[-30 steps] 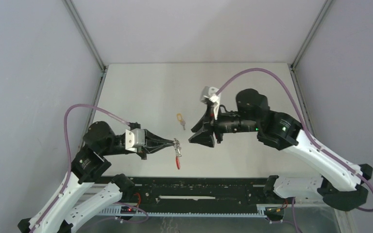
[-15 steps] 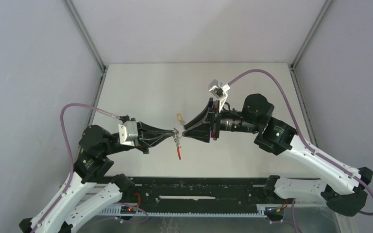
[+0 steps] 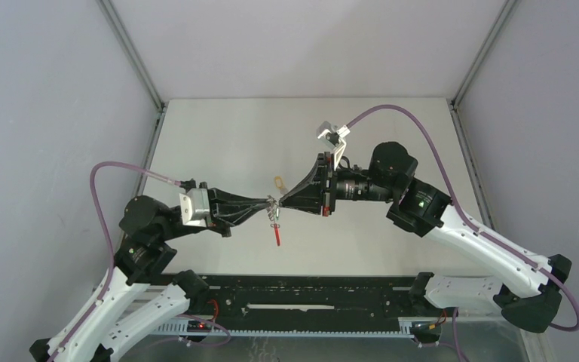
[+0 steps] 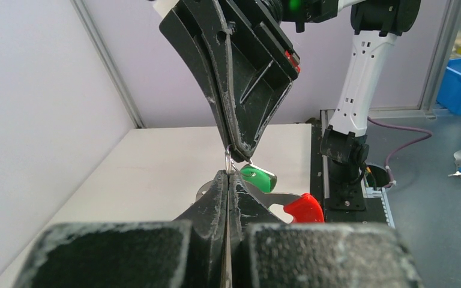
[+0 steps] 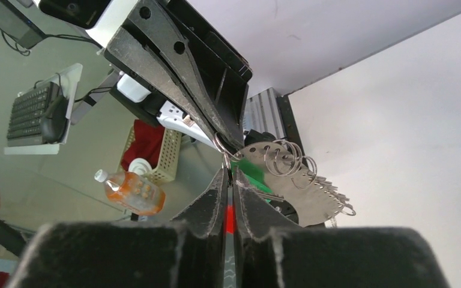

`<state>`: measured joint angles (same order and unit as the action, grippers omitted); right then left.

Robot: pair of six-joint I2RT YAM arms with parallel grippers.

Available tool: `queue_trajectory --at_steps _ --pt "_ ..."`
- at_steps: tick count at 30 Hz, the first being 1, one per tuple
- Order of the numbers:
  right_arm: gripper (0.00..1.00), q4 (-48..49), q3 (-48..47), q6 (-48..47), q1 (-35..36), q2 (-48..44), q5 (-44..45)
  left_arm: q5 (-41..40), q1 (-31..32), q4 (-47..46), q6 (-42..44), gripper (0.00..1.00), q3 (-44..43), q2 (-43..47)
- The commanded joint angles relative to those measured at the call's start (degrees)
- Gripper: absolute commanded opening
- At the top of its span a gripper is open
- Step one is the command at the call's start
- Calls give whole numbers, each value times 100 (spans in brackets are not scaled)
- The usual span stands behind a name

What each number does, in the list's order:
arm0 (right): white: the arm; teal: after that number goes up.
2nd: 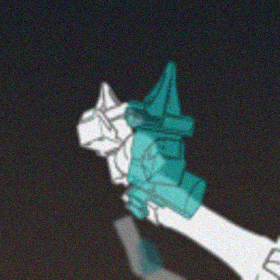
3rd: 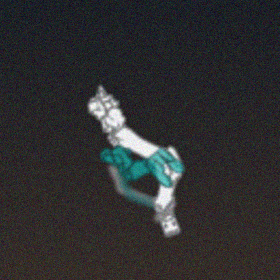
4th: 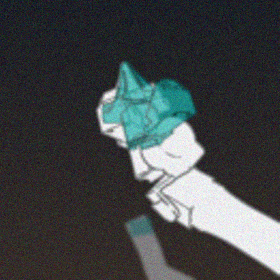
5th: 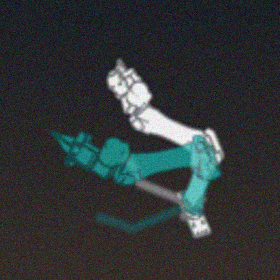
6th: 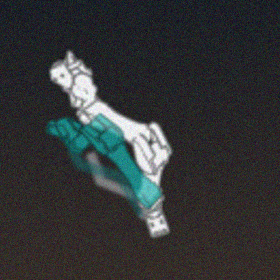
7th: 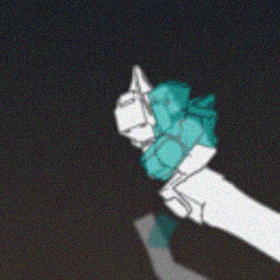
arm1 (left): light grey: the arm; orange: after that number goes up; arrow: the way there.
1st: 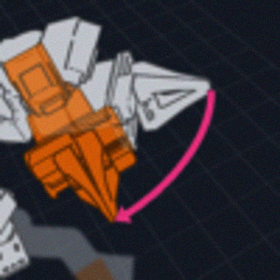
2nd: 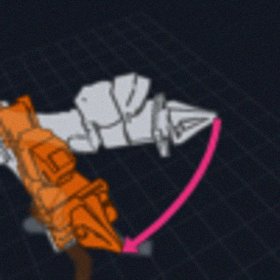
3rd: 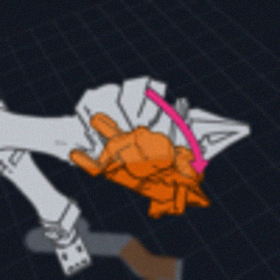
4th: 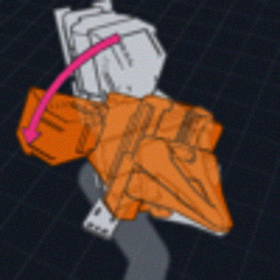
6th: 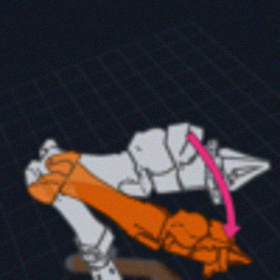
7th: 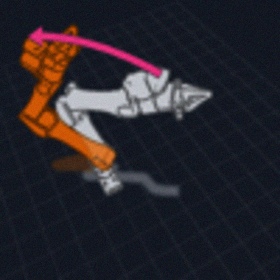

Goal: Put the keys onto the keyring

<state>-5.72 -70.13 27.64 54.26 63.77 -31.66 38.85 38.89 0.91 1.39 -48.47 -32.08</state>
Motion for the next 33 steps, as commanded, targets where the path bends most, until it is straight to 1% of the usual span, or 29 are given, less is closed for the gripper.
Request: queue_trajectory --at_steps 1,2,3,13,22,33 --pt "4 273 -36 129 -97 -57 -210 -41 25 -376 -12 0 94 40" --pt "0 258 -44 132 -114 -62 -243 -30 27 -385 12 0 92 44" --pt "0 231 -37 128 -128 -66 -270 -19 30 -400 31 0 92 44" --pt "0 -128 -36 177 -285 35 -514 272 25 -613 124 0 48 0" --pt "0 -2 -50 346 -407 233 -940 504 27 -653 88 0 4 -29" --pt "0 -388 -408 109 -370 484 -1087 744 36 -732 60 0 -22 -141"
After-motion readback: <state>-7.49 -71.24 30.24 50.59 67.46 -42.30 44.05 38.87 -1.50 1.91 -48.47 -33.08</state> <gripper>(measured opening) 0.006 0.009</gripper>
